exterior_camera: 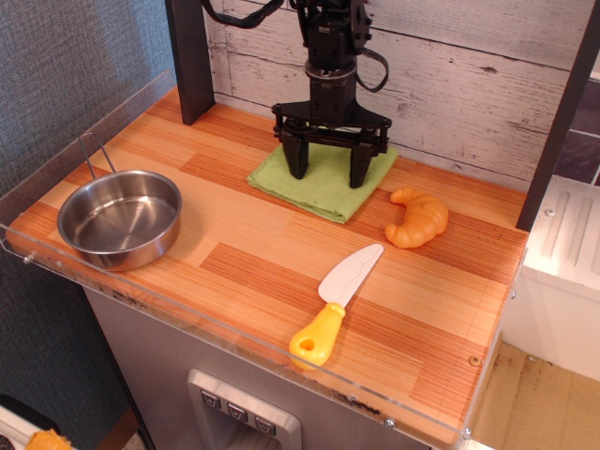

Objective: Move the green cloth straight up to the top of the table.

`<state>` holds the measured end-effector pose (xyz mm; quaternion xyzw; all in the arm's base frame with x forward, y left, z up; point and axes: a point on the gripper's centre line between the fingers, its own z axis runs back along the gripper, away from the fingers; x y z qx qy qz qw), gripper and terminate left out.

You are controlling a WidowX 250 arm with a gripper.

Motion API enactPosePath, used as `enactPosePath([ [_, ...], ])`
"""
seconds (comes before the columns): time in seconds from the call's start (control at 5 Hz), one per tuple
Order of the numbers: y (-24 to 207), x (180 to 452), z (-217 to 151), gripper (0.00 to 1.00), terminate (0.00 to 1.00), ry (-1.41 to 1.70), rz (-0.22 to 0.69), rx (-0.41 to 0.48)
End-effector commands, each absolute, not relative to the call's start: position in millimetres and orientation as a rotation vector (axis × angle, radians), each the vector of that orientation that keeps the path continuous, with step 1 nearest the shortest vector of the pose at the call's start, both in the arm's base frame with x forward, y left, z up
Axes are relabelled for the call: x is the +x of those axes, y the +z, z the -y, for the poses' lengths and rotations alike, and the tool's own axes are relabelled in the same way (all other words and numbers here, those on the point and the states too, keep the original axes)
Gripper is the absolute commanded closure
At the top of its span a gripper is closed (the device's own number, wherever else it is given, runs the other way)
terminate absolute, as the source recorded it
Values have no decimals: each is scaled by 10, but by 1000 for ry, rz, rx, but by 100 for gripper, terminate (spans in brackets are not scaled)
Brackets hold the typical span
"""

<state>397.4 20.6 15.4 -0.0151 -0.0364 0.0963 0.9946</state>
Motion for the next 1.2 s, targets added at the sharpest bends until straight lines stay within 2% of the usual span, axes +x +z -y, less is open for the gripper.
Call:
enactPosePath([
  [0.0,976,4148,-120,0,0,137,246,-17],
  [0.4,1402,3858,-209,0,0,140,293,-26],
  [0.6,1569,3564,-316,0,0,143,292,-46],
  [0.8,1604,3224,-425,0,0,127,252,-78],
  [1.0,1576,3008,-494,0,0,100,231,-79],
])
